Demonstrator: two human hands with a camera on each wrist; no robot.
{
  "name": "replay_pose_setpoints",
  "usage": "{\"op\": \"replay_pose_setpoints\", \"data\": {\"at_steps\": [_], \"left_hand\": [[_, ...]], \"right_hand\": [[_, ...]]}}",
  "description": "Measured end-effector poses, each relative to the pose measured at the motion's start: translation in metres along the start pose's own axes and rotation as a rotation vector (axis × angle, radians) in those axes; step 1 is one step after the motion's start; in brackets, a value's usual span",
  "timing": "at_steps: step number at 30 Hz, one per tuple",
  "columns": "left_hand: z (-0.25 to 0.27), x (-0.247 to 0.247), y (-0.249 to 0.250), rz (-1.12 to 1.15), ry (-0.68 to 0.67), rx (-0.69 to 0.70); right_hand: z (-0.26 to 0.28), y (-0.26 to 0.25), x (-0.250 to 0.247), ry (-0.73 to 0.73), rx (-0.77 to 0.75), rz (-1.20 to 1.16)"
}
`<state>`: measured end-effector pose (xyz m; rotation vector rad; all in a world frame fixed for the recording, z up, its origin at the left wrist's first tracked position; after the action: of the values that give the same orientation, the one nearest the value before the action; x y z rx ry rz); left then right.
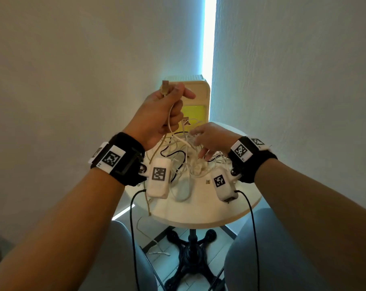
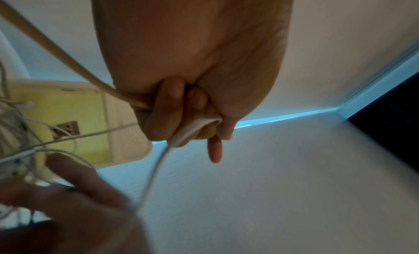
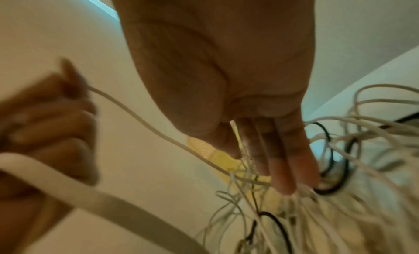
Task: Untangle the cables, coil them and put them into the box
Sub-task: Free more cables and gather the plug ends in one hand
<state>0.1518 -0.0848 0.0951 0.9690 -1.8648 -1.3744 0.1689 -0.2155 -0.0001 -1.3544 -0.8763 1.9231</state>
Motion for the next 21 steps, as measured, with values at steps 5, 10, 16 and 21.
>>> {"op": "replay_pose_setpoints", "data": {"at_steps": [5,10,16,21], "left_hand": [[0.012,-0.012,-0.034,-0.056,0.083,-0.102],[0.023,0.01,-0.047,-0.125,-0.031,-0.155],[0.035,0.003,-0.072,-0.045,-0.036,-0.265],[0.029,-0.025,-0.069,0.286,0.118,-0.236]], "right_hand": [[0.02,-0.041,-0.035,0.234,-0.125,-0.095],[0.024,-0.058,-0.02,0.063,-0.077,-0.271],[0.027,-0.08,-0.036,0.09,-0.346,-0.404],[0.049,-0.092,-0.043,0.189,-0.61,-0.353]]}}
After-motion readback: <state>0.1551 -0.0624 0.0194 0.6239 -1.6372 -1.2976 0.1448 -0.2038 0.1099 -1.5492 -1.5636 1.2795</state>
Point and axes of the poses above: each hand's wrist, its own z-axis away from the middle knuckle, its own x-axis out of the palm, y = z × x, the point moved 9 cm from there along -z, towards the middle knuckle, and after that the axes turned 4 degrees about -y, right-handed, at the moved point
